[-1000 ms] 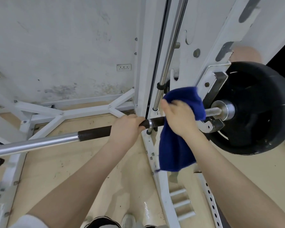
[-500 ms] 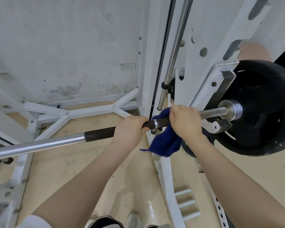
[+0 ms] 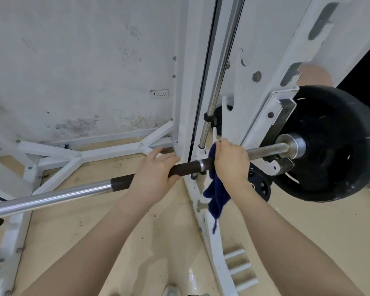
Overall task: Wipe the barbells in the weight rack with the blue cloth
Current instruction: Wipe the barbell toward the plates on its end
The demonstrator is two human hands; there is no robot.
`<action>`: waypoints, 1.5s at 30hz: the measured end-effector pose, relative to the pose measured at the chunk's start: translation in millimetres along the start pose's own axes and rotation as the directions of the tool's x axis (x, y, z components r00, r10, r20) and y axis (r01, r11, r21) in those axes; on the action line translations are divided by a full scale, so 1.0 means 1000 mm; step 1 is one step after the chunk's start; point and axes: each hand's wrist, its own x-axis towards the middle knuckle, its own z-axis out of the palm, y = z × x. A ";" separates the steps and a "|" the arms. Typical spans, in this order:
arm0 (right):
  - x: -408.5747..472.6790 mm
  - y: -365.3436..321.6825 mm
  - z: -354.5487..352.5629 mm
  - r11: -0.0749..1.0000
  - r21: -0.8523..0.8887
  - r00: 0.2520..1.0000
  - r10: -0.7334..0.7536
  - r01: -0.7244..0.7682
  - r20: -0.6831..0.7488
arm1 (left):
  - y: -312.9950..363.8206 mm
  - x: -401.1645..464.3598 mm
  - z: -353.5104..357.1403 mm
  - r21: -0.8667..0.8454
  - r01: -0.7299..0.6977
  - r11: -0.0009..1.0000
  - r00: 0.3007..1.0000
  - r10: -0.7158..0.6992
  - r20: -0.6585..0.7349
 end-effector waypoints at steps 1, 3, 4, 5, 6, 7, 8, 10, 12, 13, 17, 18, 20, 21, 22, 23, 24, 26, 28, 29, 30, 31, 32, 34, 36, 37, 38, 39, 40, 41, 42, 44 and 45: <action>-0.002 -0.017 -0.002 1.000 0.009 0.999 -0.022 0.021 0.029 | -0.007 -0.005 -0.004 0.015 -0.001 1.000 1.000 0.002 -0.022; -0.015 -0.060 -0.006 0.992 0.035 0.984 -0.128 0.124 0.127 | -0.019 -0.015 -0.010 0.025 0.009 1.000 0.999 -0.007 -0.053; -0.023 -0.078 -0.008 0.981 0.070 0.974 -0.189 0.182 0.125 | -0.024 -0.019 -0.013 0.031 0.024 0.999 0.998 -0.023 -0.051; -0.029 -0.089 -0.009 0.965 0.122 0.967 -0.242 0.231 0.082 | -0.029 -0.023 -0.017 0.040 0.045 0.998 0.998 -0.043 -0.046; -0.030 -0.090 -0.008 0.952 0.131 0.959 -0.283 0.278 0.022 | -0.035 -0.027 -0.021 0.047 0.067 0.997 0.997 -0.065 -0.050; -0.028 -0.085 -0.007 0.947 0.114 0.951 -0.306 0.300 0.039 | -0.041 -0.030 -0.025 0.053 0.089 0.995 0.994 -0.085 -0.063; -0.023 -0.075 -0.003 0.951 0.067 0.950 -0.307 0.302 0.067 | -0.048 -0.033 -0.030 0.055 0.109 0.992 0.992 -0.105 -0.074; -0.015 -0.056 -0.001 0.982 0.087 0.983 -0.175 0.171 0.048 | -0.060 -0.040 -0.039 0.057 0.136 0.989 0.988 -0.131 -0.076; -0.011 -0.057 -0.004 0.991 0.133 0.999 0.002 0.004 -0.046 | -0.072 -0.048 -0.047 0.052 0.153 0.987 0.987 -0.151 -0.049; -0.013 -0.069 -0.005 0.991 0.135 0.997 0.026 -0.017 -0.067 | -0.078 -0.052 -0.050 0.047 0.158 0.986 0.987 -0.157 -0.027; -0.039 -0.141 -0.009 0.976 0.099 0.981 -0.195 0.195 -0.012 | -0.097 -0.065 -0.060 0.105 0.106 0.989 0.992 -0.112 0.058; -0.044 -0.153 -0.011 0.963 0.140 0.973 -0.226 0.230 -0.039 | -0.100 -0.067 -0.060 0.128 0.093 0.987 0.992 -0.102 0.068; -0.047 -0.163 -0.008 0.933 0.129 0.939 -0.323 0.337 -0.116 | -0.103 -0.069 -0.061 0.126 0.109 0.986 0.992 -0.116 0.054; -0.045 -0.162 -0.006 0.912 0.093 0.914 -0.389 0.400 -0.116 | -0.104 -0.069 -0.061 0.112 0.117 0.987 0.992 -0.120 0.025; -0.041 -0.155 -0.004 0.897 0.050 0.896 -0.433 0.439 -0.102 | -0.105 -0.069 -0.061 0.106 0.110 0.988 0.994 -0.110 -0.007; -0.036 -0.147 -0.008 0.909 0.012 0.908 -0.417 0.418 -0.048 | -0.105 -0.068 -0.060 0.116 0.094 0.989 0.995 -0.091 -0.031; -0.031 -0.139 -0.010 0.943 -0.014 0.943 -0.331 0.331 -0.009 | -0.106 -0.068 -0.060 0.128 0.077 0.989 0.996 -0.072 -0.042; -0.028 -0.136 -0.007 0.985 0.030 0.985 -0.166 0.168 -0.037 | -0.110 -0.067 -0.057 0.108 0.055 0.993 0.997 -0.050 -0.054; -0.040 -0.160 -0.009 0.986 0.071 0.986 -0.146 0.151 -0.075 | -0.115 -0.067 -0.052 0.066 0.046 0.997 0.997 -0.041 -0.070; -0.048 -0.177 -0.005 0.976 0.109 0.979 -0.178 0.189 -0.102 | -0.117 -0.066 -0.050 0.049 0.044 0.998 0.996 -0.040 -0.073; -0.055 -0.192 -0.001 0.961 0.131 0.962 -0.224 0.245 -0.153 | -0.118 -0.066 -0.049 0.024 0.040 0.999 0.996 -0.038 -0.077; -0.060 -0.200 0.003 0.940 0.154 0.946 -0.280 0.305 -0.162 | -0.119 -0.065 -0.049 -0.001 0.044 0.999 0.996 -0.044 -0.075; -0.058 -0.201 0.004 0.919 0.165 0.929 -0.335 0.359 -0.155 | -0.119 -0.065 -0.050 -0.027 0.058 0.998 0.996 -0.060 -0.072; -0.050 -0.186 0.004 0.882 0.083 0.884 -0.454 0.464 -0.112 | -0.118 -0.065 -0.051 -0.098 0.101 0.990 0.992 -0.108 -0.063; -0.042 -0.163 -0.001 0.895 0.070 0.896 -0.443 0.441 0.017 | -0.119 -0.066 -0.052 -0.157 0.110 0.981 0.993 -0.117 -0.034; -0.038 -0.153 -0.001 0.929 0.127 0.936 -0.352 0.348 0.014 | -0.121 -0.066 -0.051 -0.174 0.101 0.980 0.994 -0.108 -0.029; -0.037 -0.148 -0.002 0.951 0.198 0.971 -0.239 0.237 -0.018 | -0.122 -0.066 -0.051 -0.185 0.088 0.979 0.995 -0.096 -0.035; -0.039 -0.152 -0.005 0.962 0.223 0.987 -0.150 0.160 -0.061 | -0.123 -0.066 -0.051 -0.190 0.078 0.979 0.995 -0.089 -0.045; -0.040 -0.162 -0.006 0.973 0.187 0.989 -0.124 0.136 -0.079 | -0.123 -0.067 -0.051 -0.192 0.074 0.978 0.995 -0.087 -0.055; -0.045 -0.177 -0.003 0.978 0.136 0.987 -0.152 0.158 -0.057 | -0.123 -0.068 -0.052 -0.196 0.071 0.978 0.994 -0.085 -0.064; -0.052 -0.194 -0.006 0.973 0.120 0.981 -0.194 0.195 -0.019 | -0.123 -0.068 -0.052 -0.201 0.064 0.978 0.994 -0.080 -0.071; -0.057 -0.207 -0.006 0.943 0.130 0.952 -0.308 0.306 -0.007 | -0.122 -0.068 -0.052 -0.205 0.056 0.977 0.994 -0.073 -0.076; -0.055 -0.201 -0.005 0.930 0.106 0.936 -0.352 0.353 -0.025 | -0.122 -0.068 -0.053 -0.200 0.055 0.978 0.995 -0.070 -0.071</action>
